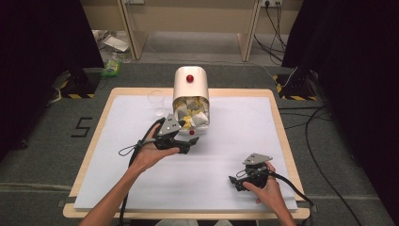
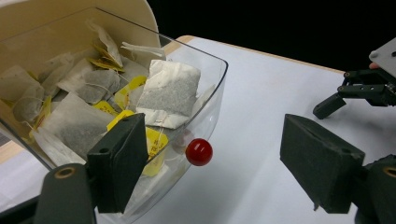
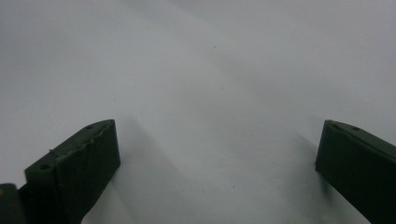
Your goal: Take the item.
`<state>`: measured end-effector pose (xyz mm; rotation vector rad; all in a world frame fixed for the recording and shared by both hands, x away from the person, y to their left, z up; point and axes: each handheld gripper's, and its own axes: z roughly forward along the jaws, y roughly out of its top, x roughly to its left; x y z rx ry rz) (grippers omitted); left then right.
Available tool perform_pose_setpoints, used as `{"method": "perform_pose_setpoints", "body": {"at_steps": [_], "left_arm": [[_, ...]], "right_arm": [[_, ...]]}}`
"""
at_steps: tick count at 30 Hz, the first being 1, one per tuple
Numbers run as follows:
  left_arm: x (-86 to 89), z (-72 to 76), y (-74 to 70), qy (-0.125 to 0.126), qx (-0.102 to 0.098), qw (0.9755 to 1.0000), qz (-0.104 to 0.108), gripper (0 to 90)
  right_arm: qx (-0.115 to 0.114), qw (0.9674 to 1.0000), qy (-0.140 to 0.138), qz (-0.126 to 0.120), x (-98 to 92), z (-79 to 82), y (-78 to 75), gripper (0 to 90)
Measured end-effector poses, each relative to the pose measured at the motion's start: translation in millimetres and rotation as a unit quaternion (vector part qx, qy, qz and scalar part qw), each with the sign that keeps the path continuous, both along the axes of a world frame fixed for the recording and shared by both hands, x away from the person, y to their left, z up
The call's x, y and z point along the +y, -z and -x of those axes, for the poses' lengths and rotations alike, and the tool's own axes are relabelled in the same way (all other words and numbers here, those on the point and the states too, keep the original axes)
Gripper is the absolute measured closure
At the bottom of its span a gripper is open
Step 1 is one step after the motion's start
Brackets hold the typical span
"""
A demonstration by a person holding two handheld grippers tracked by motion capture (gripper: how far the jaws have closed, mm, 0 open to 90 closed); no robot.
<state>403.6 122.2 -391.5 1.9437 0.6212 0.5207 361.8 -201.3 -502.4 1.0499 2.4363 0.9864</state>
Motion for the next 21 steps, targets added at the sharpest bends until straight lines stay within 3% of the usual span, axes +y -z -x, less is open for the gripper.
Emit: {"method": "perform_pose_setpoints", "body": {"at_steps": [10, 15, 21], "left_arm": [[0.8, 6.9, 3.2, 0.006, 0.005, 1.0, 0.004, 22.7], [0.5, 10.3, 4.4, 0.012, 0.005, 0.9999, -0.007, 22.6], [4.6, 7.4, 2.2, 0.015, 0.013, 0.9997, 0.013, 22.6]], "right_arm": [[0.0, 1.0, 0.0, 0.0, 0.0, 0.0, 0.0, 0.4], [0.001, 1.0, 0.0, 0.0, 0.0, 0.0, -0.1, 0.4], [0.001, 1.0, 0.0, 0.0, 0.0, 0.0, -0.1, 0.4]]}}
